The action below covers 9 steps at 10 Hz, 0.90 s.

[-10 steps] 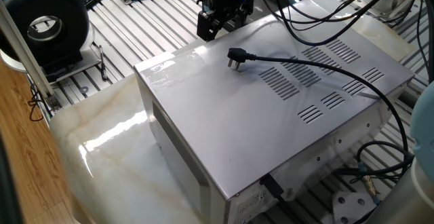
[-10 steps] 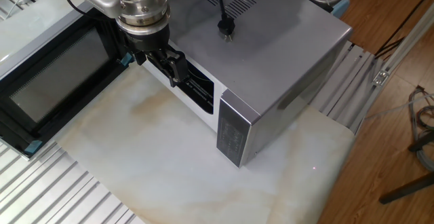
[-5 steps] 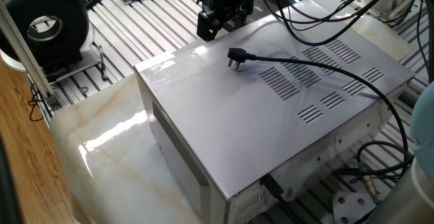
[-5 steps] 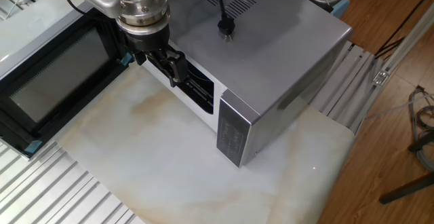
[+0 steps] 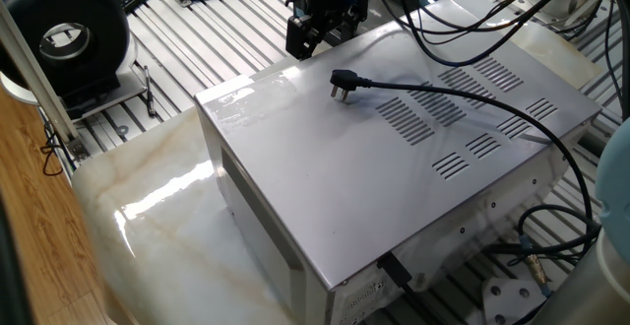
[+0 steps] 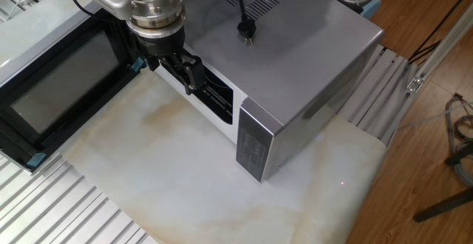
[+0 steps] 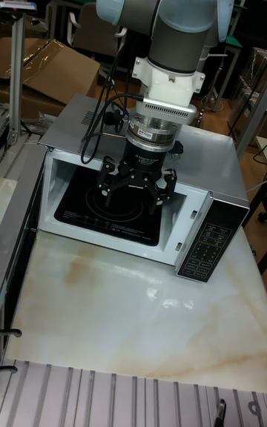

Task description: Close the microwave door

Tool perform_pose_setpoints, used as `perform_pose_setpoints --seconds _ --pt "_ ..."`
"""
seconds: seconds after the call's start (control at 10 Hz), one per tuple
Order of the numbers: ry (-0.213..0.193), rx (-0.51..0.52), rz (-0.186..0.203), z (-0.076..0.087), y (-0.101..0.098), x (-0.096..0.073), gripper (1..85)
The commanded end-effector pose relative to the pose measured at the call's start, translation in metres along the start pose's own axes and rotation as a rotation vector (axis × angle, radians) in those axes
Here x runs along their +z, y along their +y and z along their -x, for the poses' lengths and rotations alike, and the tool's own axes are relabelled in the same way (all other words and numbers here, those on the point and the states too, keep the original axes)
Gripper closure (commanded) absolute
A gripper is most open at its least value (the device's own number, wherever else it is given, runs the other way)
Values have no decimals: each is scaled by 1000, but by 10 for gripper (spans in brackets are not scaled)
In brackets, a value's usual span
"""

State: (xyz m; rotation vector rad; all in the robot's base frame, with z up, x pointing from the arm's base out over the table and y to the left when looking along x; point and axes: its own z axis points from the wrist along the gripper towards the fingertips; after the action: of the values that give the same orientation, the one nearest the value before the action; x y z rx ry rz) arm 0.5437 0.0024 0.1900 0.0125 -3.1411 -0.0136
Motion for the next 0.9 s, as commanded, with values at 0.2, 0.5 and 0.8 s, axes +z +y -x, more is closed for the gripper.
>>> perform_pose_setpoints --seconds 0.2,0.5,0.8 --pt "-133 -94 52 34 18 -2 847" --pt "-129 -95 48 34 18 -2 847" --pt "-129 -104 41 34 17 -3 847"
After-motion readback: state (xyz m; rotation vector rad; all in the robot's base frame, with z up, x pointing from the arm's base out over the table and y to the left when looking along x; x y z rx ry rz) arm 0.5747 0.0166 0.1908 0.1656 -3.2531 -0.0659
